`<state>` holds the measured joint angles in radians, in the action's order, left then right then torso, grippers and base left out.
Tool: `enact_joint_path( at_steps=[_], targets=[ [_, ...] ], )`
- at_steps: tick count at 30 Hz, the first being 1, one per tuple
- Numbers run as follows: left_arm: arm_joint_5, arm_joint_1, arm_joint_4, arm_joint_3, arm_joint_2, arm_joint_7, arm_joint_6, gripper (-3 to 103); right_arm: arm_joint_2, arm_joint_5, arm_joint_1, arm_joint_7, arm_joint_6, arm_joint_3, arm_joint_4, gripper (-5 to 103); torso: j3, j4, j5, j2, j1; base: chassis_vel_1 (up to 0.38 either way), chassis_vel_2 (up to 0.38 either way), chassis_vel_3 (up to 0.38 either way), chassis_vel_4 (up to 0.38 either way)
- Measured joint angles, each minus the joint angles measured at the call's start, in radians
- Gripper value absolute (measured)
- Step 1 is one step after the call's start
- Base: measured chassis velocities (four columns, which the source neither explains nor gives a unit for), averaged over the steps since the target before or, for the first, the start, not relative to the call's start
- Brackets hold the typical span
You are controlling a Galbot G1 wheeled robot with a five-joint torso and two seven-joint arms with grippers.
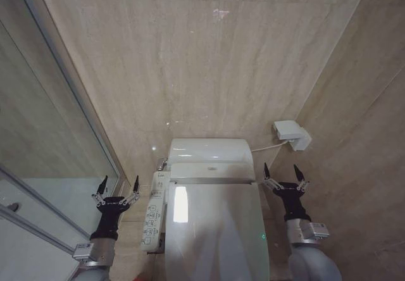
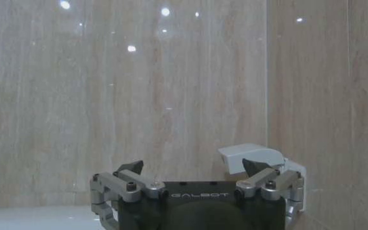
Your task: Open the toilet lid, clean the toilet bowl with a toilet brush, close the toilet lid, and flush.
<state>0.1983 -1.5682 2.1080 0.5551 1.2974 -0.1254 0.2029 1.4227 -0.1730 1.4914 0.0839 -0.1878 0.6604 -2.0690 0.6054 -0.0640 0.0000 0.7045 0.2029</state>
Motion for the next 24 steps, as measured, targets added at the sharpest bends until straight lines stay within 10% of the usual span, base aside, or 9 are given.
enact_joint_path(
  at_steps=[24],
  targets=[
    [-0.001,0.001,-0.001,-0.001,0.000,0.001,0.000,100,0.000,0.000,0.000,0.000,0.000,0.000,0.000,100,0.000,-0.0001,-0.0001,0.000,0.000,0.061,-0.060,-0.063,0.053]
  ],
)
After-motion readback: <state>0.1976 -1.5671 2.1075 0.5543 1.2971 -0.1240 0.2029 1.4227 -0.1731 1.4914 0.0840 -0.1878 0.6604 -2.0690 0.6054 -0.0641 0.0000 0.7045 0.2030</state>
